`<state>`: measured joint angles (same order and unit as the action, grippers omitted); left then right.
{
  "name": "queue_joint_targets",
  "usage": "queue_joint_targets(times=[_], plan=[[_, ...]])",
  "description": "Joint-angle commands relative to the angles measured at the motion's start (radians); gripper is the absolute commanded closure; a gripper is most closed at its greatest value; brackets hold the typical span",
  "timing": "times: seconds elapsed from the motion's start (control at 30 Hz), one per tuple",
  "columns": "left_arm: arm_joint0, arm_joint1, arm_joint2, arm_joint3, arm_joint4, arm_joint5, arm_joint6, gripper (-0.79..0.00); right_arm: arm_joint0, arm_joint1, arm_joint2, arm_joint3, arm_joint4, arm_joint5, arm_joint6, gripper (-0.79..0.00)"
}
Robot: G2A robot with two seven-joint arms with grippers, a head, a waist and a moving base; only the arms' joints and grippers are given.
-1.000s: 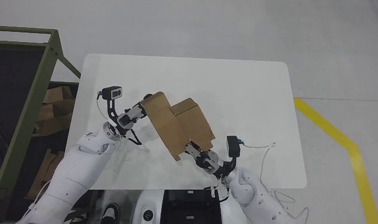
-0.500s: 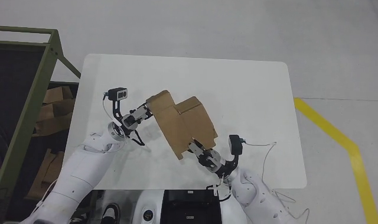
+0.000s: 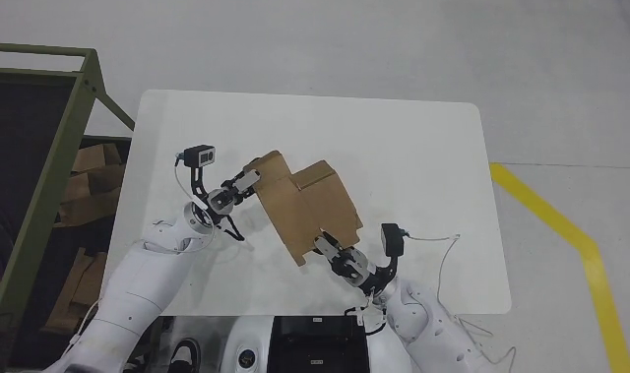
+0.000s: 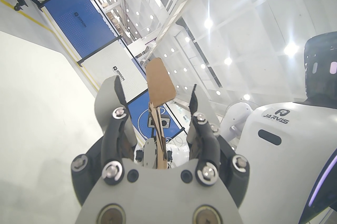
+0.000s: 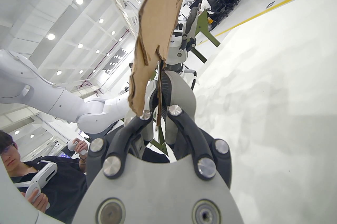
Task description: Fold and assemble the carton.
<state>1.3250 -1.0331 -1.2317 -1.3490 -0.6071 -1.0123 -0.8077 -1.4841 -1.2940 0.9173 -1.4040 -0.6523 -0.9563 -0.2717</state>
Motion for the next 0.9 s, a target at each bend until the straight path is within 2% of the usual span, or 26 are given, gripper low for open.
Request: queue_joint_targets(times=[0.0,0.27,0.6,0.67,0.77,0.87], plan=[[0.0,-0.005,-0.002,0.002,0.011,0.0,0.0,-0.369,-0.002,0.0,0.002,-0.001,-0.002,0.001,-0.001,0.0],[-0.004,-0.016,-0.005,0.014,0.028,0.0,0.0,-0.271,-0.005,-0.003,0.005,-0.003,-0.007,-0.001,-0.004,0.0],[-0.008,-0.019,0.003,0.017,0.037,0.0,0.0,-0.24,-0.008,-0.005,0.01,-0.003,-0.015,-0.005,-0.011,0.0],[-0.008,-0.019,0.003,0.017,0.037,0.0,0.0,-0.2,-0.009,-0.006,0.011,-0.001,-0.015,-0.006,-0.011,0.0],[-0.008,-0.019,0.002,0.017,0.037,0.0,0.0,-0.018,-0.009,-0.006,0.012,0.001,-0.015,-0.007,-0.011,0.0],[-0.007,-0.02,0.001,0.016,0.037,0.0,0.0,0.0,-0.009,-0.007,0.012,0.002,-0.014,-0.006,-0.009,0.0]])
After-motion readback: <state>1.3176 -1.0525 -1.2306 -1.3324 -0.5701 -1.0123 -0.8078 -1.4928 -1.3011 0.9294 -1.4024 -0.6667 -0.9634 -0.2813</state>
